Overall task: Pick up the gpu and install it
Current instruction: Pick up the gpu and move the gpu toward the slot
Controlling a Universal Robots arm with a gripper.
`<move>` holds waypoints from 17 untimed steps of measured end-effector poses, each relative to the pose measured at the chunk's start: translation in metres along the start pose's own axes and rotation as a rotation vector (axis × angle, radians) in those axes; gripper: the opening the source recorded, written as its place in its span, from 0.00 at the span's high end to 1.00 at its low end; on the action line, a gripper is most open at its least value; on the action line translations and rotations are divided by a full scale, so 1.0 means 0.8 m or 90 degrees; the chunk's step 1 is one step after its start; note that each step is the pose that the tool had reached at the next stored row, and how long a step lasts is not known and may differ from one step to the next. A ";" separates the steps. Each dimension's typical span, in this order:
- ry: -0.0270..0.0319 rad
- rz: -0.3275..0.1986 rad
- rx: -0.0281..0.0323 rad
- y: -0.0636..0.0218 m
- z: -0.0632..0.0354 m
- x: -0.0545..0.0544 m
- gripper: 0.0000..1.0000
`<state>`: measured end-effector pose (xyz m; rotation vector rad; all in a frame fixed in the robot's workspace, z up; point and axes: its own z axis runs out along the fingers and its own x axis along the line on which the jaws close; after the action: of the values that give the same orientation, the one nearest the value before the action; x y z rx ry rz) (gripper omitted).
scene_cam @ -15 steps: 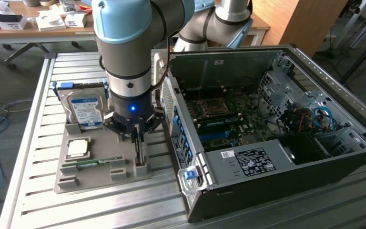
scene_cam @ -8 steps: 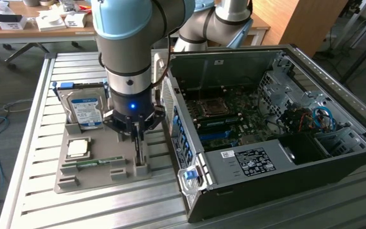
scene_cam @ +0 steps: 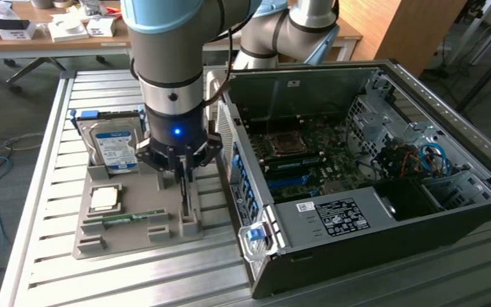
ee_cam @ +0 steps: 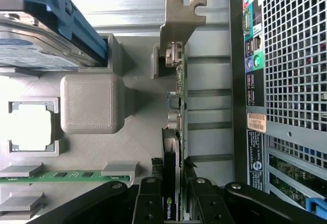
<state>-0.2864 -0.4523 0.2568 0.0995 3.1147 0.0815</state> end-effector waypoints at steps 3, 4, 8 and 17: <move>0.0000 0.000 0.0000 0.000 -0.009 0.000 0.74; 0.0001 0.000 0.0000 0.001 -0.011 0.000 0.74; 0.0010 0.000 0.0000 0.001 -0.020 -0.001 0.74; 0.0036 0.000 0.0002 0.002 -0.043 -0.004 0.74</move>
<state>-0.2840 -0.4523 0.2915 0.0999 3.1204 0.0814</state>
